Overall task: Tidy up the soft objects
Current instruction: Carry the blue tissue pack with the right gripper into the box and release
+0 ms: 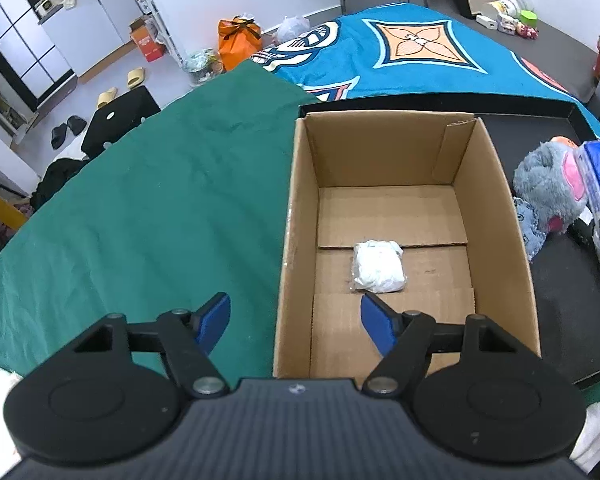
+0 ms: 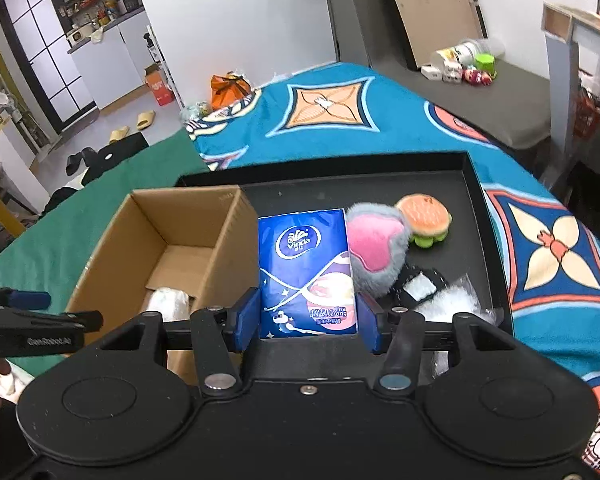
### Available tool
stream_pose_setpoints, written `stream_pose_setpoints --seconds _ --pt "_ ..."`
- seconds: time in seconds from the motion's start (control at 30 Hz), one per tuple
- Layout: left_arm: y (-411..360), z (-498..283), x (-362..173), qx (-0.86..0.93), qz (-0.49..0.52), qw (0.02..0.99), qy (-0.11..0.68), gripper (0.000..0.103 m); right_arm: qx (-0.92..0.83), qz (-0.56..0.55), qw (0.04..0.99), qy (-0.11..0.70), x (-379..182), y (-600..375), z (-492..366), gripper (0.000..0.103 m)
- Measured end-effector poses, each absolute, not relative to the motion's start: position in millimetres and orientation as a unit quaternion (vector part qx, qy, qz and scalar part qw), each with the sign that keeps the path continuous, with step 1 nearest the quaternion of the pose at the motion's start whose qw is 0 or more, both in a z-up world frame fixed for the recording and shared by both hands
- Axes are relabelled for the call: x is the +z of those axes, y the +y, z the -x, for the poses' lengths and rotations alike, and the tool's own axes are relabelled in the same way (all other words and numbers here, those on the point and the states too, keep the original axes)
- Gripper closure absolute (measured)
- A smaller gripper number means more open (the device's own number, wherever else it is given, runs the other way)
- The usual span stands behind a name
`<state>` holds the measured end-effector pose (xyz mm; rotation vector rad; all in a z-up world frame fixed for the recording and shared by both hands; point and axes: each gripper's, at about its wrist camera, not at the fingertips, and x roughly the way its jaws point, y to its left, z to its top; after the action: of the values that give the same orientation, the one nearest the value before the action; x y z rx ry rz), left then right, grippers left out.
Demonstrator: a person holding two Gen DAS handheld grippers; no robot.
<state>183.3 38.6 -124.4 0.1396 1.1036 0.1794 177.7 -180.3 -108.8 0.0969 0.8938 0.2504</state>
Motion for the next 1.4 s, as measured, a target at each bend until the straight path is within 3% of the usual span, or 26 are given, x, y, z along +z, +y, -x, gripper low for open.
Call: stream_pose_setpoints --seconds 0.27,0.5,0.83,1.03,1.4 --pt "47 -183 -126 0.083 -0.048 0.843 0.529 0.036 0.134 -0.034 0.902 0.410 -86 -160 -180 0.053" --pt "57 -183 -127 0.079 -0.023 0.844 0.529 0.048 0.153 -0.023 0.903 0.401 -75 -134 -185 0.053" --pt "72 -185 -133 0.075 0.018 0.841 0.535 0.077 0.189 0.003 0.892 0.411 -75 -90 -192 0.053" --pt "82 -187 -137 0.076 0.046 0.838 0.539 0.088 0.203 0.007 0.886 0.418 -78 -72 -200 0.053" --pt "83 -190 -141 0.071 0.051 0.839 0.537 0.093 0.230 0.009 0.874 0.427 -86 -50 -213 0.052"
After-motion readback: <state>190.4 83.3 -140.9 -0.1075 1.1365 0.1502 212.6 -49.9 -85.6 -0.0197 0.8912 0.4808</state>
